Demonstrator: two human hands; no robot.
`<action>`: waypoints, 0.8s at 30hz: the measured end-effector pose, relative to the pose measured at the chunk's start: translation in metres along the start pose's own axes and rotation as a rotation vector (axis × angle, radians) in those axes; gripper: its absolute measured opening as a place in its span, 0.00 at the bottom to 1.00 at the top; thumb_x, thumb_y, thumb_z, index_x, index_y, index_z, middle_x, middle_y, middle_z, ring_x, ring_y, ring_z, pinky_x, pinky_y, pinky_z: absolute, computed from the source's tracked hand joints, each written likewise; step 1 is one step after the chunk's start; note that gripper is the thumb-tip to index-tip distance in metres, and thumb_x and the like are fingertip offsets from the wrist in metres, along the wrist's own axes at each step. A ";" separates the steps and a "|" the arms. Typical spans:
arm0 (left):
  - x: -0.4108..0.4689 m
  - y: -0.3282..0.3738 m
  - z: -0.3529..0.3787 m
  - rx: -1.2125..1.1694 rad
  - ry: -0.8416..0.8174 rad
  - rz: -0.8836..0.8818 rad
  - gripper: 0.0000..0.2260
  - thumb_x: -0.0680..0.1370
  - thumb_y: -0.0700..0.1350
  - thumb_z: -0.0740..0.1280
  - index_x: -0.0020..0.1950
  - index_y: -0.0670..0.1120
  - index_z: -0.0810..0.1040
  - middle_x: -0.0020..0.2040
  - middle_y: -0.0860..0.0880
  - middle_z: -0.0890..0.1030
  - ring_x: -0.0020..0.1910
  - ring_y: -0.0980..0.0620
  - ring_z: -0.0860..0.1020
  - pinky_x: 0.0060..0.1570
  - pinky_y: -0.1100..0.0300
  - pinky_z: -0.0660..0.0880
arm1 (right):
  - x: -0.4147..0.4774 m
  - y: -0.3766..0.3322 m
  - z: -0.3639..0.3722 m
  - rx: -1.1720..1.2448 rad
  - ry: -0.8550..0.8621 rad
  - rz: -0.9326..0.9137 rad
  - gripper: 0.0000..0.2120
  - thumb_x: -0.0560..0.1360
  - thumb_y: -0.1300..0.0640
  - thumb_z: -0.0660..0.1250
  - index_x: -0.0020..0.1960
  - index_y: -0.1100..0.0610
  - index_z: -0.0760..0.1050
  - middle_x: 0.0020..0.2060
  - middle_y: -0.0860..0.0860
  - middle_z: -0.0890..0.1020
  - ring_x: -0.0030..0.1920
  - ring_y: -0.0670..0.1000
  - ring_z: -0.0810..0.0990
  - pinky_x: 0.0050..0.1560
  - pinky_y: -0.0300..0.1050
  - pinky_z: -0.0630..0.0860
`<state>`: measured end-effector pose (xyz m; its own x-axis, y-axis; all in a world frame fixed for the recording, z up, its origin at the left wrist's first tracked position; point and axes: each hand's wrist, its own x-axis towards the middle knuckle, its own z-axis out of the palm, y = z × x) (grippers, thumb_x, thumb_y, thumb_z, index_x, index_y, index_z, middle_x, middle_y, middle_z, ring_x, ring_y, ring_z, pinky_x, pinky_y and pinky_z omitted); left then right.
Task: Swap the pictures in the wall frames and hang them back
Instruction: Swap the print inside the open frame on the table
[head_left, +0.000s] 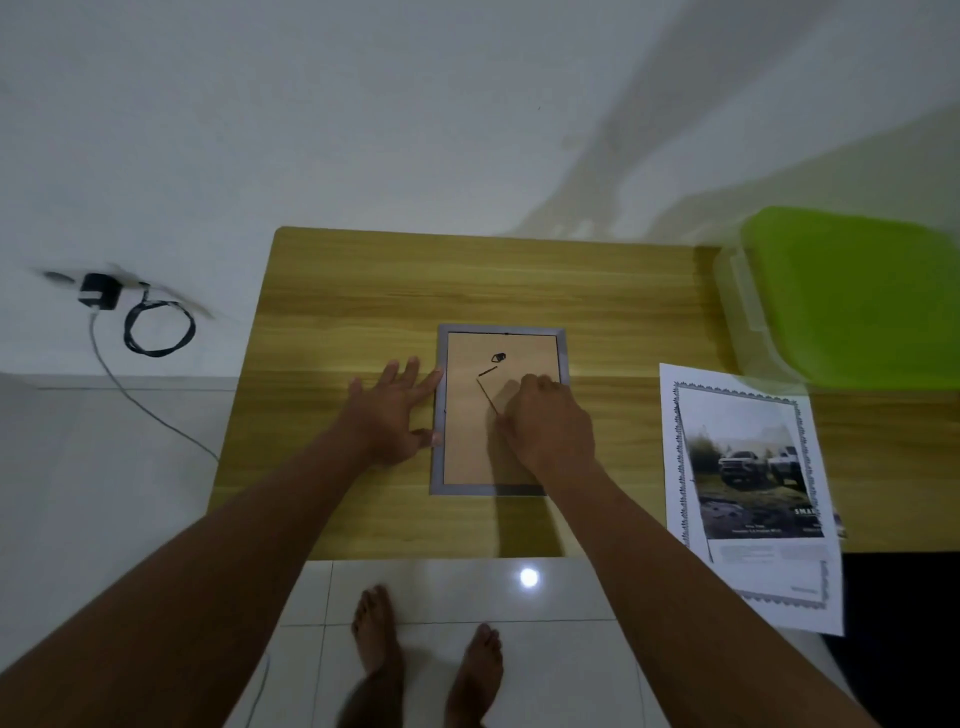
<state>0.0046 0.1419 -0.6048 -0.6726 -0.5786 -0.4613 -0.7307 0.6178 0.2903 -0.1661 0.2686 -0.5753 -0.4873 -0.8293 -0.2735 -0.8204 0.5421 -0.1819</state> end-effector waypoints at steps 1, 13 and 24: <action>0.000 0.000 0.000 0.002 0.001 -0.001 0.40 0.75 0.63 0.65 0.78 0.61 0.41 0.80 0.51 0.41 0.78 0.48 0.40 0.72 0.35 0.44 | 0.001 0.002 0.004 -0.030 0.016 -0.039 0.21 0.78 0.50 0.64 0.66 0.60 0.67 0.66 0.60 0.71 0.69 0.60 0.68 0.62 0.53 0.73; 0.003 -0.001 0.001 0.022 0.001 0.013 0.41 0.75 0.62 0.65 0.78 0.60 0.41 0.80 0.50 0.41 0.78 0.47 0.40 0.71 0.35 0.44 | 0.002 -0.032 0.028 0.219 0.066 0.083 0.40 0.74 0.29 0.56 0.72 0.60 0.64 0.74 0.58 0.65 0.76 0.59 0.58 0.74 0.64 0.56; 0.002 -0.003 0.000 0.043 0.002 0.026 0.41 0.75 0.62 0.65 0.78 0.59 0.41 0.80 0.49 0.42 0.78 0.46 0.41 0.71 0.35 0.46 | 0.004 -0.036 0.029 0.201 0.079 0.102 0.41 0.74 0.31 0.59 0.74 0.60 0.60 0.75 0.57 0.63 0.77 0.59 0.56 0.75 0.63 0.54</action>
<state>0.0054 0.1395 -0.6063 -0.6912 -0.5634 -0.4526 -0.7077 0.6545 0.2660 -0.1301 0.2503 -0.5972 -0.5933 -0.7724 -0.2268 -0.6934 0.6334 -0.3434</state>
